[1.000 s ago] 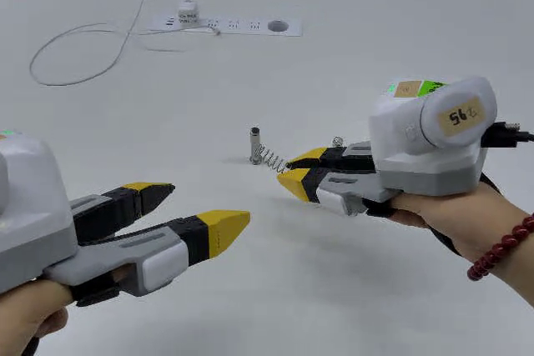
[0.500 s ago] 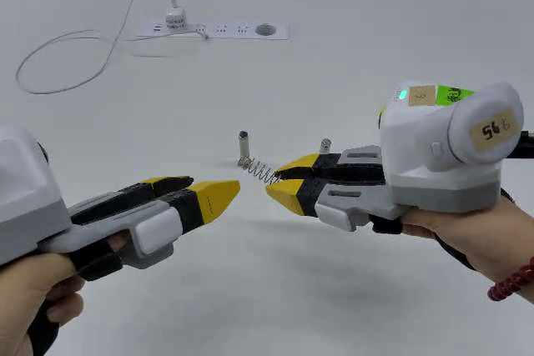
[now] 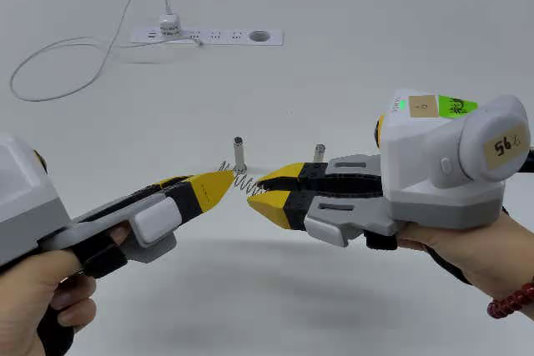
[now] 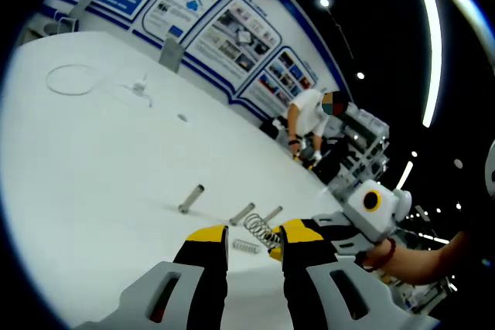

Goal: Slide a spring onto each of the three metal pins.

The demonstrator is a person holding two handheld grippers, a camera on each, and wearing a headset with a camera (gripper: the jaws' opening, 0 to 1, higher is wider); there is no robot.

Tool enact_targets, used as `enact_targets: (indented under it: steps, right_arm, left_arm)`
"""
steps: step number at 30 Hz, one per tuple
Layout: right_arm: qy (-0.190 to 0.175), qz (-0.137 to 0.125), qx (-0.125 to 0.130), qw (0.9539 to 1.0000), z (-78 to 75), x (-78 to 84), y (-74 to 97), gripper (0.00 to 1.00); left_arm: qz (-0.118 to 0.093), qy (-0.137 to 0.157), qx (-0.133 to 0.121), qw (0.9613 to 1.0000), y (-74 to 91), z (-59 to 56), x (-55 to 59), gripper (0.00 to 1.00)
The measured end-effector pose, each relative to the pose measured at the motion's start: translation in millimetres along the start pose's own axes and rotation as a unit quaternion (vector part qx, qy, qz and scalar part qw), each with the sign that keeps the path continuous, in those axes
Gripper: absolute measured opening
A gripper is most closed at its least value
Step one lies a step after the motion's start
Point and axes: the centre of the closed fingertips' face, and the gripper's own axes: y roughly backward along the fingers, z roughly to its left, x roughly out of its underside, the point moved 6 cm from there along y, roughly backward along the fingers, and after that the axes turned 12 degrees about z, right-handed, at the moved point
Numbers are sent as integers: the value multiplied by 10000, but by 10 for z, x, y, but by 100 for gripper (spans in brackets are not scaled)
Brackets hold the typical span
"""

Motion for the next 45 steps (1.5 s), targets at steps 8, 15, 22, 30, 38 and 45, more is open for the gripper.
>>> enact_targets:
  steps: [8,15,22,30,38,45]
  right_arm:
    - [-2,-142,-76,9999,47,-56,4,11]
    - [11,-168,-99,9998,59,-71,-2,11]
    - [2,-208,-113,9997,67,-89,-9,11]
    - [31,-255,-60,9997,55,-114,-11,11]
    - [44,-321,16,9995,58,-138,29,12]
    - [-2,-342,84,9994,55,-150,48,13]
  left_arm:
    - [-54,141,163,9998,-23,-33,-6,23]
    - [-183,290,243,9991,-35,-40,-23,16]
    - [-270,450,322,9981,-14,-29,-29,14]
    - [-495,455,449,9967,8,-111,-111,11]
    - [-361,86,317,9988,35,-185,-151,11]
    - [-370,44,280,9989,41,-194,-173,11]
